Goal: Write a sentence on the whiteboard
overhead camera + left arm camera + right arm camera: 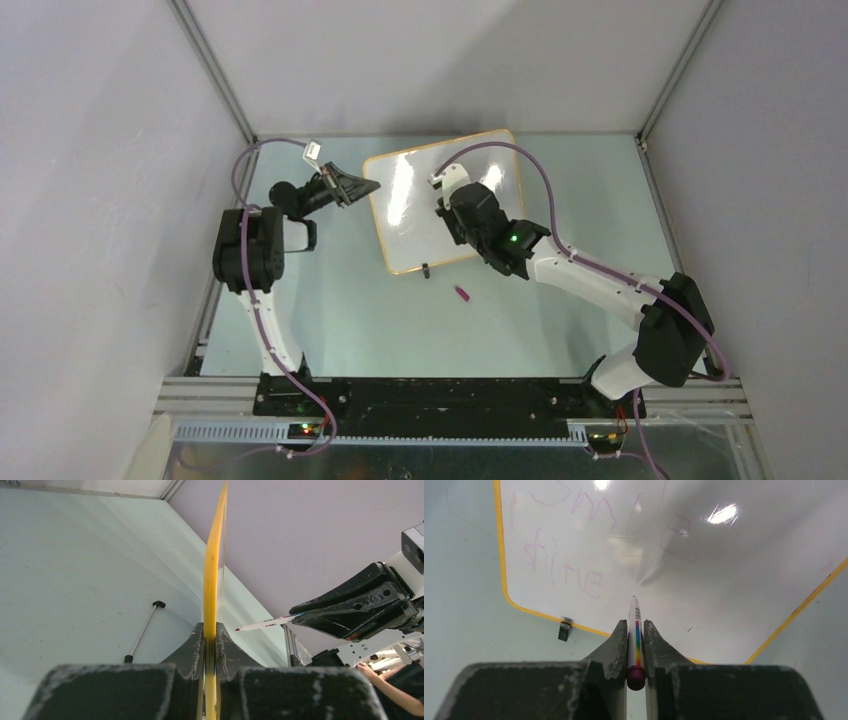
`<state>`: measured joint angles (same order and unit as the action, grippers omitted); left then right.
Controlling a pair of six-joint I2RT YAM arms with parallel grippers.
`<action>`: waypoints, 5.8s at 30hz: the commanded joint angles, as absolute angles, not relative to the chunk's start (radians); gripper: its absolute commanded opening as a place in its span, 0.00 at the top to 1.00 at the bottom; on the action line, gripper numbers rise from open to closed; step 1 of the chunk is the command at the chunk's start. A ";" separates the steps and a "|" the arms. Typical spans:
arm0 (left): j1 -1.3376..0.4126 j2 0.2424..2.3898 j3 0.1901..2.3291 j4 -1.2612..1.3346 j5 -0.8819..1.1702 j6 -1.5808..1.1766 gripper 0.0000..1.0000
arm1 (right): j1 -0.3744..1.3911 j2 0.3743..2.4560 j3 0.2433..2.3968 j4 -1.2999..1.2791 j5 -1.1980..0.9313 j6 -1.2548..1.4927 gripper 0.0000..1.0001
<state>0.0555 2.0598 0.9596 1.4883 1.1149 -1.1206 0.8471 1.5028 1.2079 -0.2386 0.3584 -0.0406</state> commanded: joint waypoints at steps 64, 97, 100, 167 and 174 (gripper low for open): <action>0.014 2.031 0.948 1.529 1.084 -1.039 1.00 | 0.821 1.595 1.256 -0.181 0.382 -0.054 1.00; 0.014 2.030 0.946 1.531 1.083 -1.040 1.00 | 0.843 1.562 1.205 -0.143 0.376 -0.056 1.00; 0.013 2.031 0.945 1.529 1.083 -1.040 1.00 | 0.840 1.568 1.220 -0.148 0.371 -0.058 1.00; 0.016 2.027 0.941 1.529 1.082 -1.037 1.00 | 0.839 1.604 1.264 -0.177 0.374 -0.055 1.00; 0.015 2.026 0.941 1.529 1.082 -1.037 1.00 | 0.830 1.619 1.274 -0.177 0.368 -0.056 1.00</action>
